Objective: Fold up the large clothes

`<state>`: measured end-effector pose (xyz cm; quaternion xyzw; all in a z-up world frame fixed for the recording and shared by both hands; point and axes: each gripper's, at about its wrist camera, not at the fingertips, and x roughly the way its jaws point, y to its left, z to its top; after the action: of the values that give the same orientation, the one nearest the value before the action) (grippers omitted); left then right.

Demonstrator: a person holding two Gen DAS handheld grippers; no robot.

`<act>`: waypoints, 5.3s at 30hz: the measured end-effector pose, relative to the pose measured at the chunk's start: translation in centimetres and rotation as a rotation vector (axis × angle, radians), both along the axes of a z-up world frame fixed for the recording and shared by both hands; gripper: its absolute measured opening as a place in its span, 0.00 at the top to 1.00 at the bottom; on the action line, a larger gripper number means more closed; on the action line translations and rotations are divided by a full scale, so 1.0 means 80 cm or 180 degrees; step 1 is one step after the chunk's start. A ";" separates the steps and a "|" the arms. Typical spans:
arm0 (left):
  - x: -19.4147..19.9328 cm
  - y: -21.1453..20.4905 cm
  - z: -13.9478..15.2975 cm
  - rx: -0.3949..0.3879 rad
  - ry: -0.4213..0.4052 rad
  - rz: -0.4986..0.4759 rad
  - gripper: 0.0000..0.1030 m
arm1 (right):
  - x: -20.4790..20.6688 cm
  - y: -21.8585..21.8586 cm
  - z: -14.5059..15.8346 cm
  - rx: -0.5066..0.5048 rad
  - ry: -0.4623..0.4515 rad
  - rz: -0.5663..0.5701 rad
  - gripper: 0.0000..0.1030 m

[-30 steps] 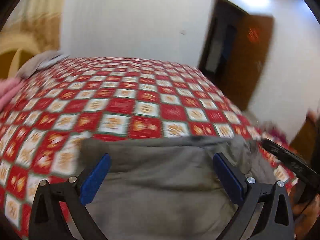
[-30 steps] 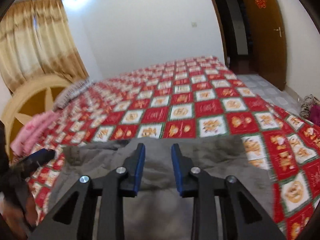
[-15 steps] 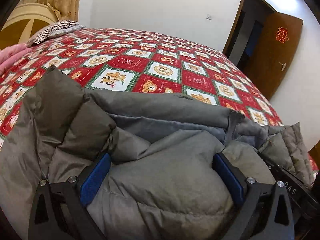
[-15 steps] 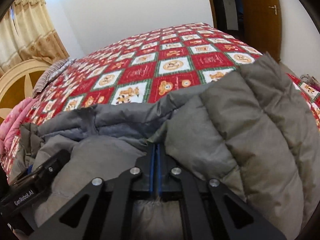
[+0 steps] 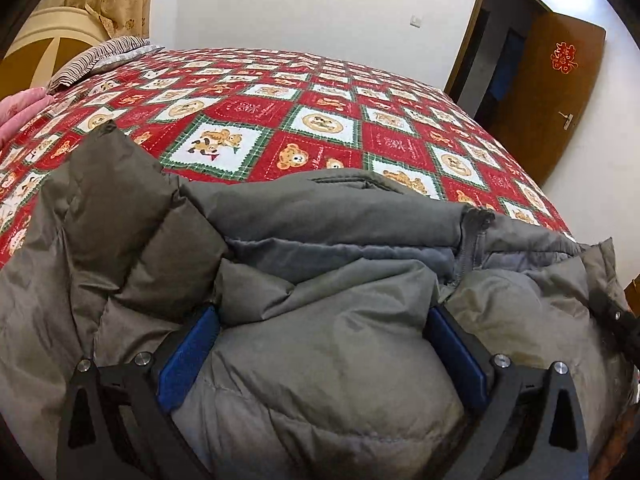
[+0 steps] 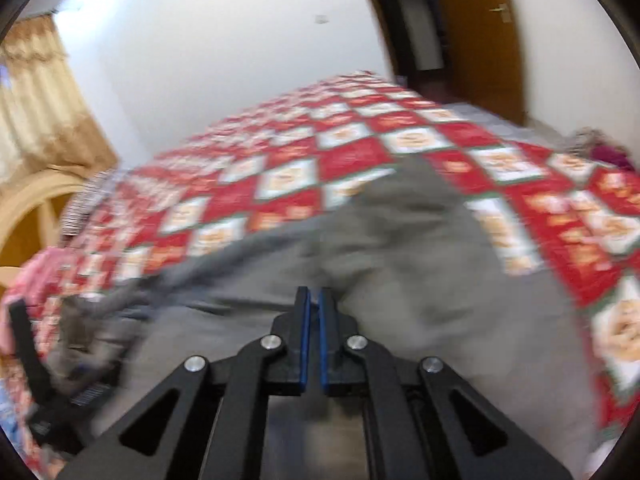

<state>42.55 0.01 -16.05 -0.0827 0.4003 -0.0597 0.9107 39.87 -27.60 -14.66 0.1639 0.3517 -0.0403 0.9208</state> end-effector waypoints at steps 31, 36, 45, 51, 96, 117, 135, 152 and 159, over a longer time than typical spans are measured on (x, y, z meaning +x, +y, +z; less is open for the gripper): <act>-0.205 0.151 0.068 -0.0088 -0.0202 0.0357 0.01 | -0.099 0.199 0.018 -0.0226 -0.0085 0.1105 0.87; -0.276 0.190 0.054 -0.0214 -0.0289 0.0475 0.01 | -0.086 0.204 -0.034 -0.0365 0.0058 0.1046 0.97; -0.302 0.184 0.008 -0.1507 -0.0159 0.0525 0.01 | -0.088 0.204 -0.034 -0.0380 0.0070 0.1005 0.99; -0.225 0.147 -0.013 -0.1594 -0.0064 0.0619 0.01 | -0.088 0.204 -0.035 -0.0356 0.0101 0.1024 0.99; -0.264 -0.204 0.048 0.1594 -0.1225 -0.2153 0.84 | -0.226 -0.052 -0.002 0.1209 0.0142 0.0633 0.79; -0.301 -0.186 0.015 0.1751 -0.1399 -0.2623 0.67 | -0.127 0.007 0.034 0.0202 0.0325 0.1433 0.84; -0.107 0.017 0.123 -0.0938 -0.0123 -0.1191 0.21 | -0.162 -0.051 -0.035 0.1635 0.0184 0.0914 0.78; -0.083 -0.098 0.018 0.0295 -0.0164 -0.1073 0.11 | -0.164 -0.046 -0.062 0.1575 0.0292 0.0766 0.81; -0.082 -0.092 0.015 0.0282 -0.0153 -0.1031 0.09 | -0.187 -0.042 0.022 0.0536 0.0077 0.0787 0.63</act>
<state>35.96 -7.36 -14.86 0.0245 0.3887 -0.1900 0.9012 24.92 -30.98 -12.86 0.1956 0.3824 0.1010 0.8974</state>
